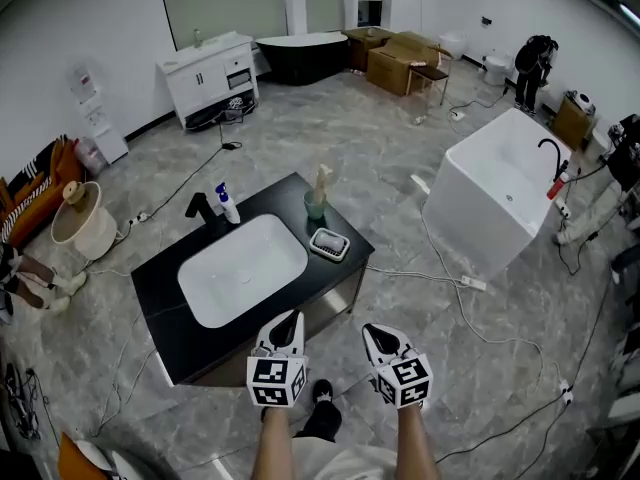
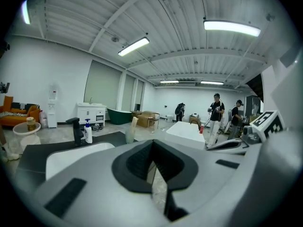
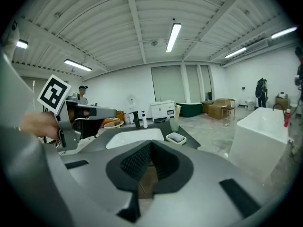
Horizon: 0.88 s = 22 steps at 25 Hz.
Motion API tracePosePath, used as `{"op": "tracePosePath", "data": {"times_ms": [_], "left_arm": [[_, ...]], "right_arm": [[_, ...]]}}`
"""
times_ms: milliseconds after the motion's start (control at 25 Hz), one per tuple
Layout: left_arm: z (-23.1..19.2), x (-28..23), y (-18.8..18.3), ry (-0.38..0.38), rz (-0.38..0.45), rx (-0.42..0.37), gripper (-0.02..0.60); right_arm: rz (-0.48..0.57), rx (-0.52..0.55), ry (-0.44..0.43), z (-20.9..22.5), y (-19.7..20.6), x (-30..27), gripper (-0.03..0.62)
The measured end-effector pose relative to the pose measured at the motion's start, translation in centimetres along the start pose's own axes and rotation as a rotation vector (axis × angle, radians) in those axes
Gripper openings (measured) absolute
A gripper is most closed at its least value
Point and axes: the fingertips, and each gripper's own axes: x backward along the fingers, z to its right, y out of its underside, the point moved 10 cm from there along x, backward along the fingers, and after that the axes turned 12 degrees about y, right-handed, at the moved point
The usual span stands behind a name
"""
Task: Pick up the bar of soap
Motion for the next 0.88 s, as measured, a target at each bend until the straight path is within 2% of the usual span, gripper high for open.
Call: {"op": "tracePosePath", "data": {"times_ms": [240,480,720,880], "left_arm": [[-4.5,-4.2,-0.3,0.052,-0.077,0.010,0.005],[-7.6,-7.1,-1.2,0.049,-0.107,0.017,0.005],[-9.0,-8.1,-1.4,0.004,-0.117,0.029,0.005],[-10.1,-8.3,-1.5,0.022,-0.096,0.032,0.005]], "right_arm": [[-0.038,-0.092,-0.054,0.9,-1.0,-6.0,0.005],[-0.034,-0.090,-0.046,1.6,-2.6,-10.0,0.005],[-0.055,-0.082,-0.040,3.0,-3.2,-11.8,0.006],[-0.060,-0.073,-0.046,4.2,-3.6,-13.3,0.006]]}}
